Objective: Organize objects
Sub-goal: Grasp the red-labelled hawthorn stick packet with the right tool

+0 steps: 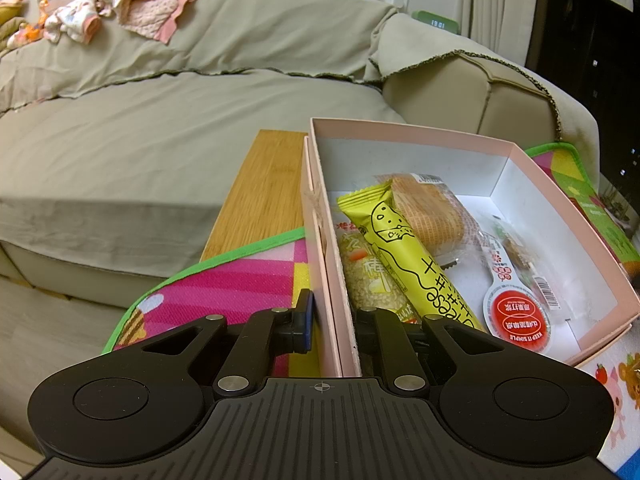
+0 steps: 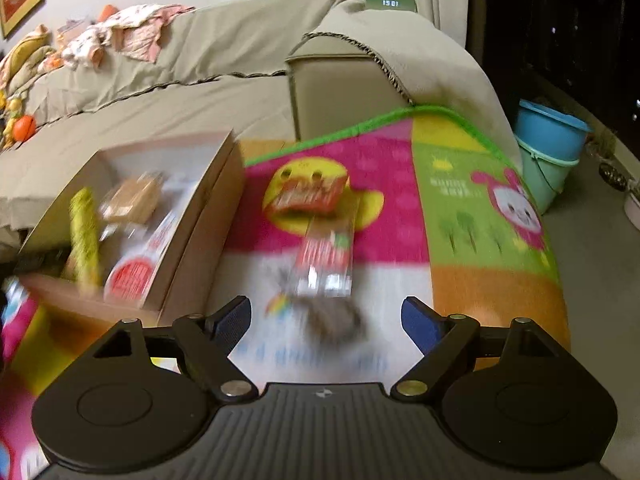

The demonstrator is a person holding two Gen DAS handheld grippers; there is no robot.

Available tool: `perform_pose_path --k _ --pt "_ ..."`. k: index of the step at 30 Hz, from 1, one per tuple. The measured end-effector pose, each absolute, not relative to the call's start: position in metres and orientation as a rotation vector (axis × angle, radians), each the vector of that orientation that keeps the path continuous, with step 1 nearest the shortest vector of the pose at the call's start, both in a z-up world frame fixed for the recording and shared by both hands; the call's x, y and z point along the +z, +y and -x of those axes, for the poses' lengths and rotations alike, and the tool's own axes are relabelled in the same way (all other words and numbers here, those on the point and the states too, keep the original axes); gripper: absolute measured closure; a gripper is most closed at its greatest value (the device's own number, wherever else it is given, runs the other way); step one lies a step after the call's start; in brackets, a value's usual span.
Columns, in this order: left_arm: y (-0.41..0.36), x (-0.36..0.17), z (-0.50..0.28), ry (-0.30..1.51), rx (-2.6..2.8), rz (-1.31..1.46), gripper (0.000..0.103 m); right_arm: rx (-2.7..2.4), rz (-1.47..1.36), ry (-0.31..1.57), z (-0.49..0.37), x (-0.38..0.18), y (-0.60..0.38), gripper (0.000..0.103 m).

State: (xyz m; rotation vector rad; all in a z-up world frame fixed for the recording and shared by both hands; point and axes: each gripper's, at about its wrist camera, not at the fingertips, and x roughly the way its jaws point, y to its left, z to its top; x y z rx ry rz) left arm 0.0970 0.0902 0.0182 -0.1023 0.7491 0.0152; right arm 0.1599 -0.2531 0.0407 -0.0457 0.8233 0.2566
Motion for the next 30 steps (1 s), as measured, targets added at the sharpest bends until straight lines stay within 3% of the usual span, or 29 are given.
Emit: perform_pose_path --k 11,14,16,30 --pt "0.09 0.018 -0.097 0.749 0.013 0.101 0.09 0.177 0.086 0.904 -0.25 0.01 -0.224 0.03" --pt "0.089 0.017 -0.097 0.749 0.013 0.102 0.09 0.182 0.091 0.919 -0.254 0.004 -0.222 0.04" --pt "0.089 0.017 -0.097 0.749 0.013 0.102 0.09 0.213 0.104 0.918 -0.252 0.007 -0.222 0.066" --pt "0.089 0.017 -0.097 0.749 0.013 0.101 0.09 0.263 0.05 0.904 -0.189 0.032 -0.255 0.067"
